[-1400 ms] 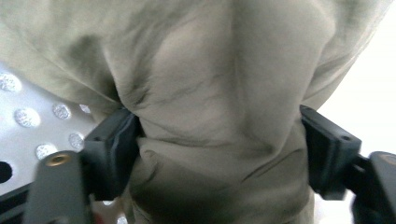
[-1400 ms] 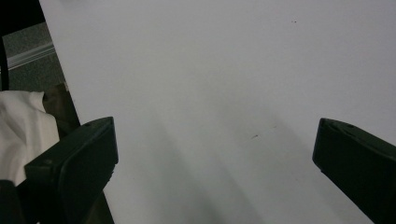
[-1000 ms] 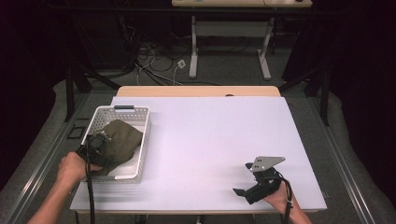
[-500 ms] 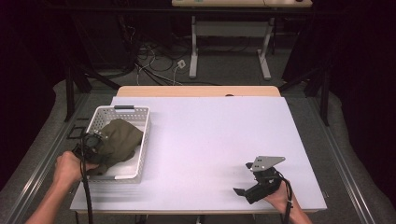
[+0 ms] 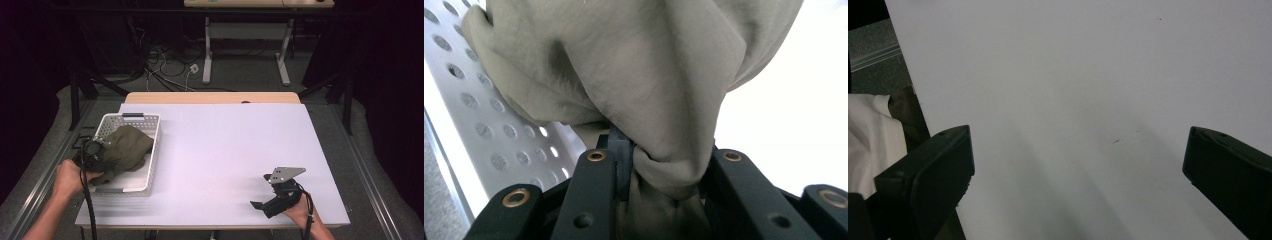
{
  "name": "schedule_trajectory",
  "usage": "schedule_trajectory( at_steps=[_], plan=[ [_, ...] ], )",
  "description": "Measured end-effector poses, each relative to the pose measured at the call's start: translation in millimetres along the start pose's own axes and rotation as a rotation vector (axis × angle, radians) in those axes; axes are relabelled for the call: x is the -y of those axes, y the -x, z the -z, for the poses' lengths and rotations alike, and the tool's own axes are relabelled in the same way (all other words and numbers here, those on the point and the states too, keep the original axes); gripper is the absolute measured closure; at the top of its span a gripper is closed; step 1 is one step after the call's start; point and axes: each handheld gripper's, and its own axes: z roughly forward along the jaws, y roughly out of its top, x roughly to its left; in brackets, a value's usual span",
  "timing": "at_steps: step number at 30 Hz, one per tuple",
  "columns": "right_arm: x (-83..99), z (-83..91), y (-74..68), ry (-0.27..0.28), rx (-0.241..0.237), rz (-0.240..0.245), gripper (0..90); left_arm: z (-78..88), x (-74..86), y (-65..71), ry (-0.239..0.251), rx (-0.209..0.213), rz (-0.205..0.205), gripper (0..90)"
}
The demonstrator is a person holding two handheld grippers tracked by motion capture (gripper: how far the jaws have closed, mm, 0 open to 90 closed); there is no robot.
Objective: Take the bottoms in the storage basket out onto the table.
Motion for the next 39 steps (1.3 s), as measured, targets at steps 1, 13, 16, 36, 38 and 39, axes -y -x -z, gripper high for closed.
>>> schedule_trajectory(
  at_steps=[1,13,16,36,38,39],
  plan=[
    [0.1,-0.2,0.3,0.0,0.008,0.0,0.0,1.2,-0.2,-0.5,0.003,0.006,-0.004,73.0],
    [0.7,-1.2,2.5,-0.006,-0.003,-0.004,0.0,18.7,-9.8,-0.7,0.054,-0.013,-0.069,73.6],
    [0.8,-1.1,2.6,-0.006,-0.005,-0.003,0.0,24.6,-13.7,-0.5,0.067,-0.015,-0.083,73.8],
    [1.7,-2.1,2.9,-0.01,-0.003,-0.002,0.0,82.8,-40.3,7.8,0.131,0.023,-0.32,74.1],
    [1.8,-2.2,2.4,-0.012,-0.003,-0.005,0.0,88.1,-44.7,10.0,0.128,0.032,-0.338,74.1],
    [1.8,-2.3,2.4,-0.012,-0.006,-0.004,0.0,89.4,-46.5,10.7,0.131,0.037,-0.345,74.0]
  ],
)
